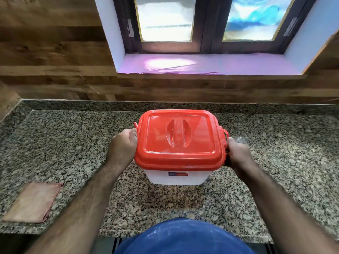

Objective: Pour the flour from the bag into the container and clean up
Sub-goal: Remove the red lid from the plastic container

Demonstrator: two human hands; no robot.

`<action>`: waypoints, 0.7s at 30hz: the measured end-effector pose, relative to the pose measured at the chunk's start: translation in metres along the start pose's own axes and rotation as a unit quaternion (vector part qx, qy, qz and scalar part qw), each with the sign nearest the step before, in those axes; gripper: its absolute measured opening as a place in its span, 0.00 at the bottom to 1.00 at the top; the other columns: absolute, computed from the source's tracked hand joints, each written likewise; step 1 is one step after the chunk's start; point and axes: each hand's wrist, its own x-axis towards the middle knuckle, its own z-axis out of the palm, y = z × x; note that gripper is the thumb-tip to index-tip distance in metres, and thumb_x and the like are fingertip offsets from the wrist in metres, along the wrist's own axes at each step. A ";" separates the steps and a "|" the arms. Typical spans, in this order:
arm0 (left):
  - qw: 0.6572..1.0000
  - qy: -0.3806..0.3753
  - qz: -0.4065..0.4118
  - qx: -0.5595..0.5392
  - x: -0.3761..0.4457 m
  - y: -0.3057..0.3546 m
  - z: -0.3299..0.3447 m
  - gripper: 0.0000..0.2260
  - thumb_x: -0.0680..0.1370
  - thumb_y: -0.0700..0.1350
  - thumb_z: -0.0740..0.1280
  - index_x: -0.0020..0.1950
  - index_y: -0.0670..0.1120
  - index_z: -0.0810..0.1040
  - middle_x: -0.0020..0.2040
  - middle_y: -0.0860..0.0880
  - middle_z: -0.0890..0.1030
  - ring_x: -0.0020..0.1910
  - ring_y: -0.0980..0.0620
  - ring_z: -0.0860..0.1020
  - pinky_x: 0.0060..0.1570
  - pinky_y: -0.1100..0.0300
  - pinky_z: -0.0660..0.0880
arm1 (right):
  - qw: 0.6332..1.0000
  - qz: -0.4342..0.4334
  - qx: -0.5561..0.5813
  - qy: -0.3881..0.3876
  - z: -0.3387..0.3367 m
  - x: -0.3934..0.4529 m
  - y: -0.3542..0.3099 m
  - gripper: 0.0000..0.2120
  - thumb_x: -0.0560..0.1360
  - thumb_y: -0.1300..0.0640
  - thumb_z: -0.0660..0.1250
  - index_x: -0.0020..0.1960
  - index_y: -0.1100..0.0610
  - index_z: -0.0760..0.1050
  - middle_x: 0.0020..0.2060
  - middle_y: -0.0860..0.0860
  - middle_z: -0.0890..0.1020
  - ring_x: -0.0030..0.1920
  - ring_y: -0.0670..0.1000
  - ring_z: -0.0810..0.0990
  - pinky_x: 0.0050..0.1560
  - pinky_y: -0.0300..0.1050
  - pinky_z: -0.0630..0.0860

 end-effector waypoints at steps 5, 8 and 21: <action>0.999 -0.011 -0.010 -0.048 0.000 -0.006 0.002 0.23 0.90 0.53 0.58 0.42 0.46 0.81 0.32 0.48 0.83 0.30 0.49 0.82 0.30 0.61 0.72 | 0.993 0.082 -0.048 -0.068 0.002 0.007 0.015 0.21 0.88 0.48 0.57 0.55 0.65 0.78 0.40 0.55 0.83 0.36 0.54 0.79 0.37 0.47 0.78; 0.997 -0.027 -0.028 -0.067 0.002 -0.010 0.003 0.25 0.89 0.57 0.60 0.37 0.44 0.80 0.30 0.46 0.81 0.27 0.48 0.79 0.29 0.61 0.72 | 0.978 -0.098 -0.144 0.117 0.014 -0.014 -0.004 0.24 0.89 0.41 0.52 0.54 0.58 0.77 0.47 0.55 0.84 0.46 0.55 0.84 0.45 0.52 0.83; 0.933 -0.154 -0.205 -0.254 0.003 -0.030 0.001 0.17 0.88 0.46 0.62 0.51 0.35 0.83 0.46 0.36 0.88 0.42 0.43 0.87 0.43 0.46 0.87 | 0.908 -0.179 -0.376 0.053 0.054 -0.025 -0.035 0.42 0.80 0.35 0.67 0.85 0.56 0.57 0.81 0.54 0.66 0.74 0.62 0.72 0.69 0.68 0.77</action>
